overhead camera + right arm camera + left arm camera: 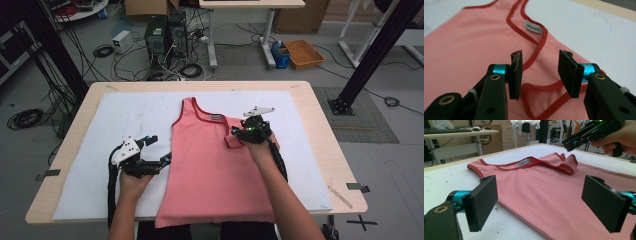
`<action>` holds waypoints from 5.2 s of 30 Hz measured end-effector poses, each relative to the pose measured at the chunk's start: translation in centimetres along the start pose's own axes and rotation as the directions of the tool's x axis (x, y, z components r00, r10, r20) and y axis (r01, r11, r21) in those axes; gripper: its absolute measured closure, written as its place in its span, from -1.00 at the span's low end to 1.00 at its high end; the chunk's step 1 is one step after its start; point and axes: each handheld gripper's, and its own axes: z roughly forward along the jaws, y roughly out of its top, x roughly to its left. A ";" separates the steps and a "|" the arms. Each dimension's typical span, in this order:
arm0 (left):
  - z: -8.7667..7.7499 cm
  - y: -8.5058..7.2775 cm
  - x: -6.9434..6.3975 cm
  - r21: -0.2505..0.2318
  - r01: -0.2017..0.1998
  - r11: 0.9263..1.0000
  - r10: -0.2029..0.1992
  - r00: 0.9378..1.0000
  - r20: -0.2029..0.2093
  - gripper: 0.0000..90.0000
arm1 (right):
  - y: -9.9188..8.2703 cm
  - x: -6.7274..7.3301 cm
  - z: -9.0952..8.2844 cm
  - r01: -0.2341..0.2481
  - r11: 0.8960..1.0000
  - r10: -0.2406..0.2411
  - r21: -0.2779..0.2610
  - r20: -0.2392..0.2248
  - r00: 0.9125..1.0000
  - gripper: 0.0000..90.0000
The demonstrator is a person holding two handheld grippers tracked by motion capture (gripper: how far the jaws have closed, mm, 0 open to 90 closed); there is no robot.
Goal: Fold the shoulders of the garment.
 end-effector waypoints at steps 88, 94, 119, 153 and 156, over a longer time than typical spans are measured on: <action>9.7 8.5 7.3 0.143 0.146 0.979 -0.150 0.989 0.014 -0.70 | -11.6 -3.5 -7.6 -0.066 0.977 0.074 -0.201 0.031 0.997 -0.53; 13.7 9.0 9.1 0.214 0.122 0.969 -0.127 0.992 0.009 -0.70 | -12.1 -3.8 -8.1 -0.097 0.963 0.106 -0.252 0.021 0.994 -0.53; 23.4 5.5 14.6 0.565 0.184 0.804 -0.104 0.980 -0.170 0.74 | -12.0 -3.5 -7.9 -0.073 0.967 0.087 -0.243 0.047 0.995 -0.53; 7.2 5.1 -1.5 0.227 0.090 0.970 -0.099 0.995 0.028 0.88 | -12.0 -3.2 -8.0 -0.051 0.969 0.065 -0.243 0.052 0.997 -0.53; 5.8 5.2 -2.1 0.226 0.080 0.971 -0.083 0.996 0.007 0.42 | -12.0 -3.2 -8.0 -0.046 0.968 0.061 -0.246 0.053 0.997 -0.53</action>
